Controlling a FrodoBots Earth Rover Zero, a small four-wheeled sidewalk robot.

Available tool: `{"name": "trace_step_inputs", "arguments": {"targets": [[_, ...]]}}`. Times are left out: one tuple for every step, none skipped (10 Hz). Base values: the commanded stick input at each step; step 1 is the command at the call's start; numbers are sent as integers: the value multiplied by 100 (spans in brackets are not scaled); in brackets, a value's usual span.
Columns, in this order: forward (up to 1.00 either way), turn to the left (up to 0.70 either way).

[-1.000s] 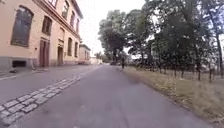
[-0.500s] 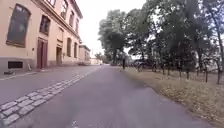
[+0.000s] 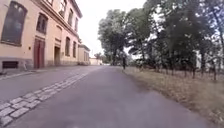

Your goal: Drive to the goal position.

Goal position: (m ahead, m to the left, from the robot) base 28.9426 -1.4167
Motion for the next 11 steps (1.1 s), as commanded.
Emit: {"name": "trace_step_inputs", "arguments": {"targets": [[85, 1], [85, 1], [85, 10], [85, 32], [85, 3], [85, 1], [85, 1], [85, 1], [85, 1], [85, 1], [85, 1]]}}
